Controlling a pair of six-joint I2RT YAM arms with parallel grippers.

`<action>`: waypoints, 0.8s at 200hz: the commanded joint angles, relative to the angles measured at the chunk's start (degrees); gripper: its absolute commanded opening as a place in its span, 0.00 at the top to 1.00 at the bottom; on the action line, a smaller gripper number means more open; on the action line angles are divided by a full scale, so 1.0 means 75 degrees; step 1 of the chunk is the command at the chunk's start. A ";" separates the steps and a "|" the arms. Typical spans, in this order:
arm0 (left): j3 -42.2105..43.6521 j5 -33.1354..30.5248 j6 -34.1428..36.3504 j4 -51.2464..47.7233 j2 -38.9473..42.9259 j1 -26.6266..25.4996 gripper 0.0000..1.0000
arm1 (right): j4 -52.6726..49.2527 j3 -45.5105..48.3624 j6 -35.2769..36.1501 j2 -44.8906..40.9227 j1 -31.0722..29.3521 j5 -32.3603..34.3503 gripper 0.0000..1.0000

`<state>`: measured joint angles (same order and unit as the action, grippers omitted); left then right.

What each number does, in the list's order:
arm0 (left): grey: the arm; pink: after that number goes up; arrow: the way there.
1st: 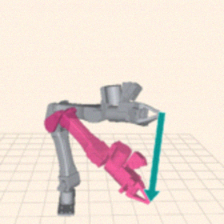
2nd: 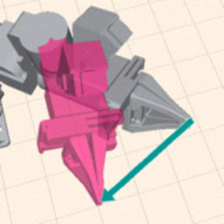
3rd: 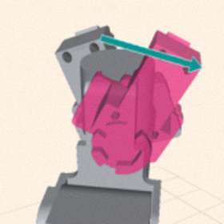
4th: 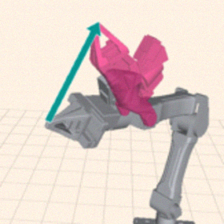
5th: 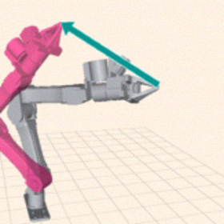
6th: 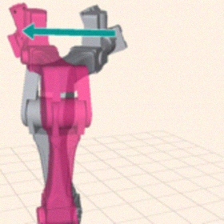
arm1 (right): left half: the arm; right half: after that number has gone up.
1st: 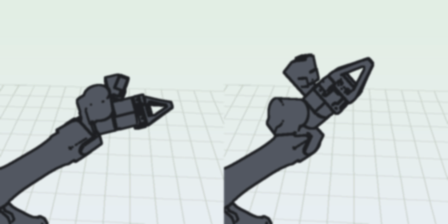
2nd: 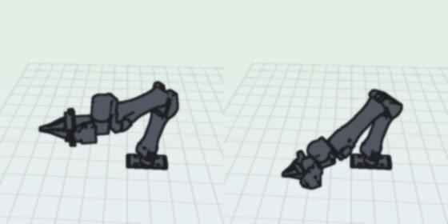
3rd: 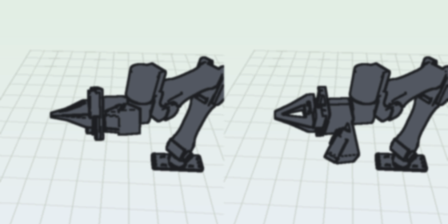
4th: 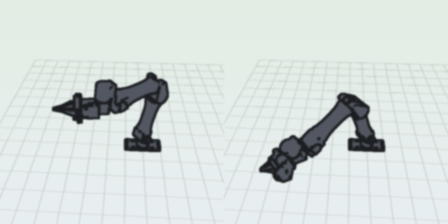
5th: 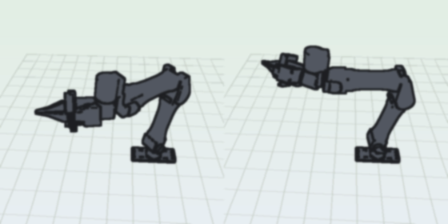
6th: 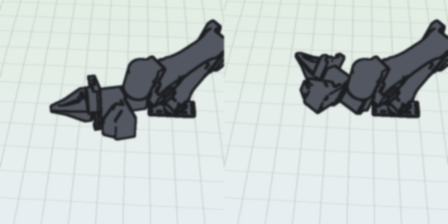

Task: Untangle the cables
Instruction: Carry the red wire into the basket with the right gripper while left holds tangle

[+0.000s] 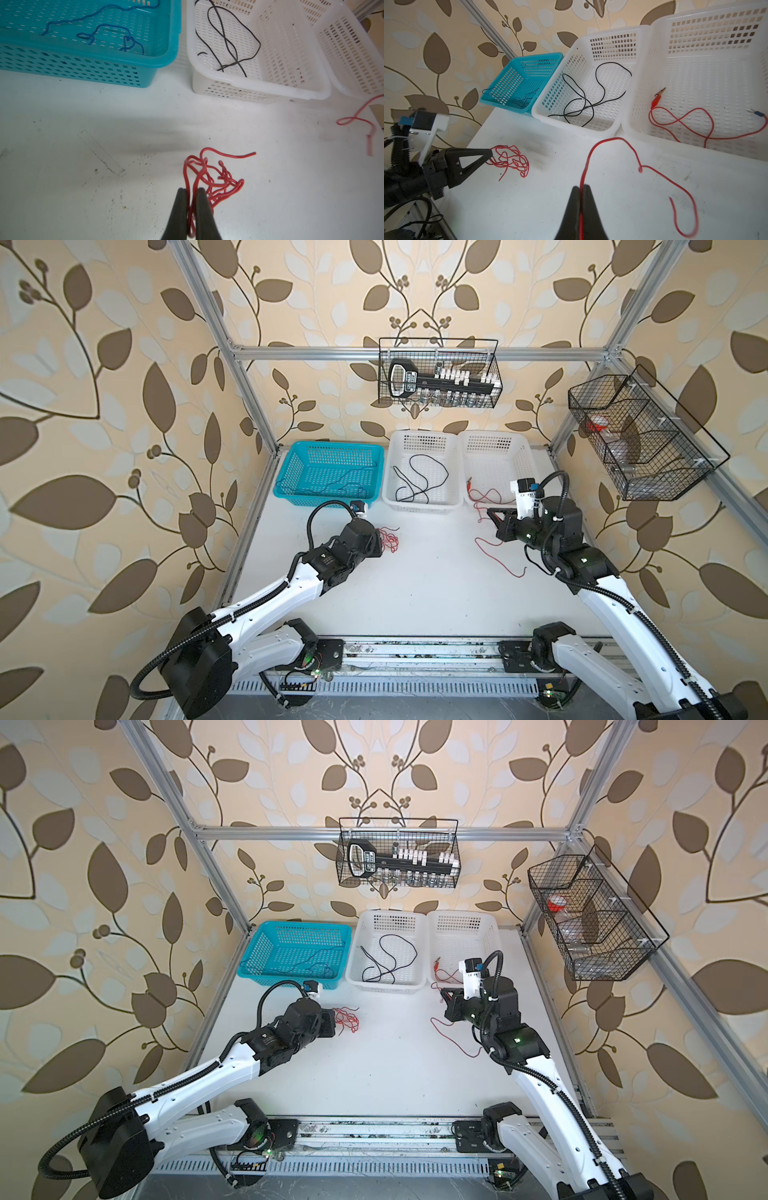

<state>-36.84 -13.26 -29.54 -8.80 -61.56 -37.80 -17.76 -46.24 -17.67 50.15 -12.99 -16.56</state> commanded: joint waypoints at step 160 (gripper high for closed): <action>0.0087 0.1977 0.0585 0.1220 -0.0099 -0.0001 1.00 | 0.3180 -0.2564 0.1038 0.4150 0.0703 0.2290 0.98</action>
<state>-36.12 -2.92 -27.55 -3.33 -63.81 -37.82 0.69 -63.83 -11.60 77.38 -8.14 -2.46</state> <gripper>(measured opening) 0.077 0.048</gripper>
